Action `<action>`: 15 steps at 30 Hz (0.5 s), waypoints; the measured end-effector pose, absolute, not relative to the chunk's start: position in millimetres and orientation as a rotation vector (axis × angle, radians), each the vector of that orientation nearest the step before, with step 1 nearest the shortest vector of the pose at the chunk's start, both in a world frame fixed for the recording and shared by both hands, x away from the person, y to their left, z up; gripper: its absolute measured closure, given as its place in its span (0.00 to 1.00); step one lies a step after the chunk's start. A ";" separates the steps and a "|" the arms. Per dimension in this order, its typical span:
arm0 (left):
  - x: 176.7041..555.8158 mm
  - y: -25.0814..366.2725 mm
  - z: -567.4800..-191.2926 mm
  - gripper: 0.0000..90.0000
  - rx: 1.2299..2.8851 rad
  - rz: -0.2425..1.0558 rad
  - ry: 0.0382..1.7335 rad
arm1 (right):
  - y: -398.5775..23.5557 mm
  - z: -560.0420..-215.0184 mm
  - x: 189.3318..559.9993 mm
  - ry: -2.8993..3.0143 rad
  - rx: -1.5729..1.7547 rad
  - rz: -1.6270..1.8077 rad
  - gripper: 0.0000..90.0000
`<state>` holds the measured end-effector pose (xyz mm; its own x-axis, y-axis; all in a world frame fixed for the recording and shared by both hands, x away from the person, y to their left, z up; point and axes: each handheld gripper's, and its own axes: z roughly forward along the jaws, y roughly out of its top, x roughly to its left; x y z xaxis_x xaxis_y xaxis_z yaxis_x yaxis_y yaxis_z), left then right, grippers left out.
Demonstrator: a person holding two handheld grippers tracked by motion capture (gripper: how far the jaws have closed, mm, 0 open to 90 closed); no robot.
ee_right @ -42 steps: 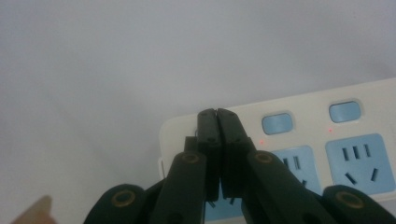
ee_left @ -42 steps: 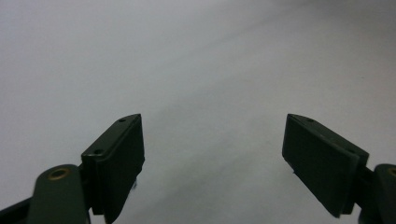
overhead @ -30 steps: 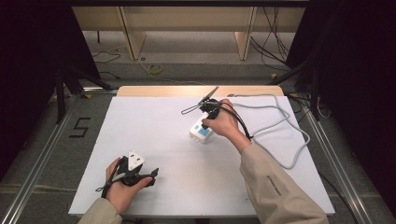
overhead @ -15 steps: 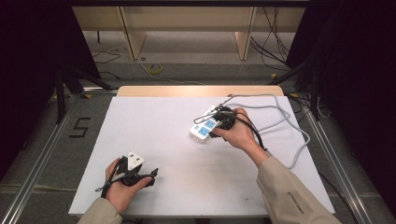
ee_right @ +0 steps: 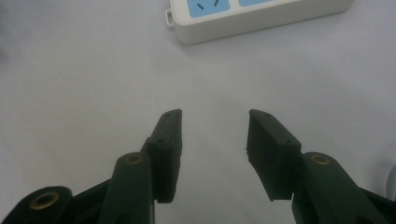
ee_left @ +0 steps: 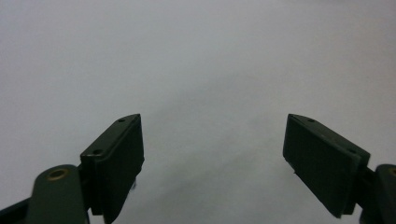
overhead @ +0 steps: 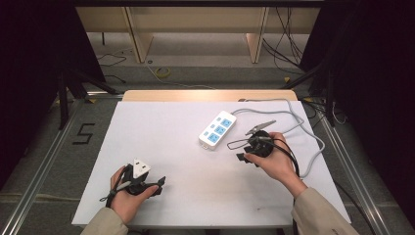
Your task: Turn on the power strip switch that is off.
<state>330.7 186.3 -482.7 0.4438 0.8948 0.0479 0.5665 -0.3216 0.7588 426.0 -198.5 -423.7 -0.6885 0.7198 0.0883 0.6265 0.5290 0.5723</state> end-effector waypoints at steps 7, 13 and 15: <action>330.6 186.5 -482.9 0.22 2.020 0.622 1.223 | -224.6 -431.8 394.0 2.534 1.140 0.959 0.62; 330.8 186.7 -483.1 0.22 2.022 0.627 1.226 | -242.0 -440.1 373.7 2.495 1.173 1.014 0.62; 331.1 187.3 -483.4 0.22 2.025 0.629 1.227 | -246.3 -441.5 369.8 2.479 1.175 1.028 0.61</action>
<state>331.1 187.3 -483.4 0.4393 0.8966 0.0562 0.5688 -0.3261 0.7550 369.8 -246.3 -441.5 -0.6598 0.7447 0.1004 0.5971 0.4385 0.6718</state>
